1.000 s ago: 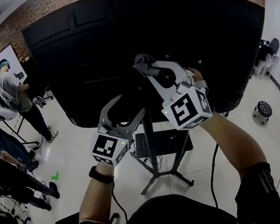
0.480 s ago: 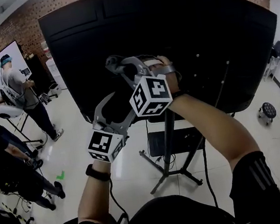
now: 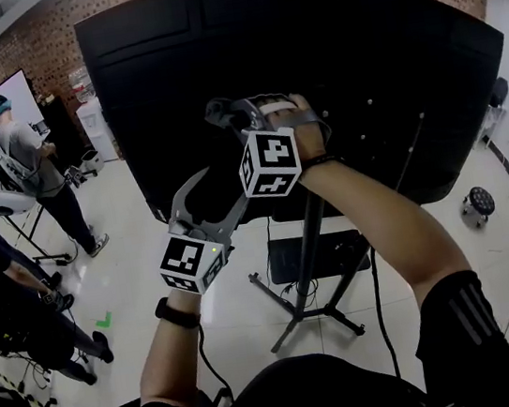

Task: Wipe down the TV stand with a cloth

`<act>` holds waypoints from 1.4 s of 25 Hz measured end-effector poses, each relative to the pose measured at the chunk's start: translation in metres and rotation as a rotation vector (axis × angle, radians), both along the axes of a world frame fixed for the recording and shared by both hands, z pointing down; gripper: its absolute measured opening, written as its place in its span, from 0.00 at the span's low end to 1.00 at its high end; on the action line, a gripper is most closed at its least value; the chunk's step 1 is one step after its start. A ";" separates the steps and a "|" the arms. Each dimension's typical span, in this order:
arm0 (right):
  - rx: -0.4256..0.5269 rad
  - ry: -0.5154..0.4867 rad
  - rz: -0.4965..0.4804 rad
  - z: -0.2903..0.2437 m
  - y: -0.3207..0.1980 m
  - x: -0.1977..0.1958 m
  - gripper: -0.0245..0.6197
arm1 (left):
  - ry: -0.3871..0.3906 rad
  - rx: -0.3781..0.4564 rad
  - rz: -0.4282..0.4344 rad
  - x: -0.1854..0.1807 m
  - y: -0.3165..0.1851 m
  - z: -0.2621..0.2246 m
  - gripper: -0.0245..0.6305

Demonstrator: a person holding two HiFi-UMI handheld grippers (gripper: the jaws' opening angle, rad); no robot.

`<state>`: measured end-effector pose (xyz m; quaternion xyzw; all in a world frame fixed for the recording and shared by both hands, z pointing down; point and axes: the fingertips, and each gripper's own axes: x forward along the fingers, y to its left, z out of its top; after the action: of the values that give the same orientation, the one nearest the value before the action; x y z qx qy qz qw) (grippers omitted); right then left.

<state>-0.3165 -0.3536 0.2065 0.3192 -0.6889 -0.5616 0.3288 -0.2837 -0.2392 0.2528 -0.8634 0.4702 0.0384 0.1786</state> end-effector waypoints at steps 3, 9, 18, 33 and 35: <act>0.034 0.045 0.058 0.003 -0.004 0.021 0.07 | 0.001 0.018 0.028 0.008 -0.003 -0.001 0.50; 0.087 0.187 0.226 0.011 -0.014 0.063 0.07 | 0.003 0.010 0.116 0.038 -0.006 0.001 0.50; -0.019 0.014 0.103 0.000 0.023 0.060 0.07 | 0.015 0.020 0.143 0.039 -0.011 0.005 0.51; -0.082 0.088 0.004 0.061 0.005 -0.032 0.07 | 0.020 -0.086 -0.010 -0.035 -0.009 0.049 0.49; -0.084 0.090 -0.006 0.066 0.002 -0.033 0.07 | 0.020 -0.094 -0.015 -0.041 -0.009 0.053 0.49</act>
<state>-0.3492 -0.3515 0.2720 0.2775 -0.6972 -0.5470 0.3711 -0.3245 -0.2486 0.3055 -0.8668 0.4800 0.0237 0.1334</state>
